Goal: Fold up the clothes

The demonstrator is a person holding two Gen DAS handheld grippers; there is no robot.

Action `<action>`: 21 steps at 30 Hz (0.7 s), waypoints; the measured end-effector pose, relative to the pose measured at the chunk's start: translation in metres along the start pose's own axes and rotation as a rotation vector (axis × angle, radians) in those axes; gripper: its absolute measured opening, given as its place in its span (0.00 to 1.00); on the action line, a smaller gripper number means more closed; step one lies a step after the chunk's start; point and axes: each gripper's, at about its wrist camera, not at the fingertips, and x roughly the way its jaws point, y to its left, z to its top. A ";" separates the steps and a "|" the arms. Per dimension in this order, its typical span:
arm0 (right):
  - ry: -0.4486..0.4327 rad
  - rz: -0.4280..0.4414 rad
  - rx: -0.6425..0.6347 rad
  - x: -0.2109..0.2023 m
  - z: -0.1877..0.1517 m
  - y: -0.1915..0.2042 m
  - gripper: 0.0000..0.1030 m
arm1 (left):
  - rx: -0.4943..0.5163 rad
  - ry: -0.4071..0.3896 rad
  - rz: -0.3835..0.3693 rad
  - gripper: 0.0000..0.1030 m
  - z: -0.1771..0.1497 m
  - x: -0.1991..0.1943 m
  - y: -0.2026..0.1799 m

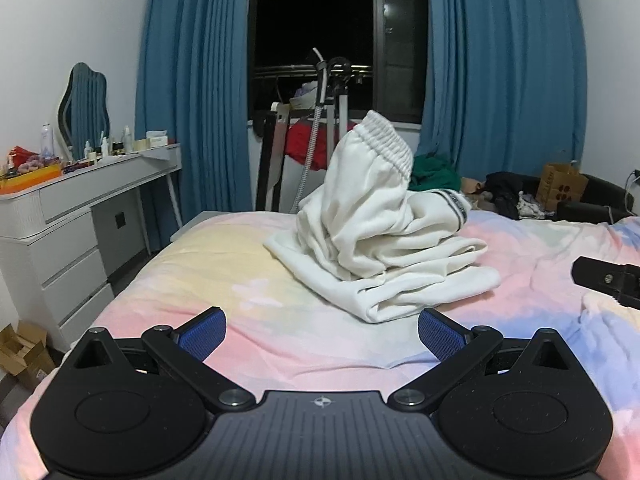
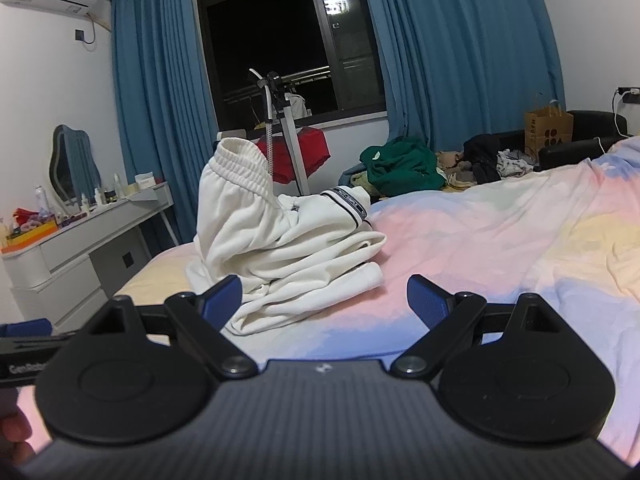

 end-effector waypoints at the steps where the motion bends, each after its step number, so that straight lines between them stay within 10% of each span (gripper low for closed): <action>1: 0.001 0.001 -0.005 0.000 0.000 0.001 0.88 | 0.000 -0.004 0.000 1.00 -0.001 0.000 0.001; 21: 0.002 0.012 0.011 -0.003 0.003 -0.001 0.88 | -0.034 -0.018 -0.019 1.00 -0.005 0.000 0.009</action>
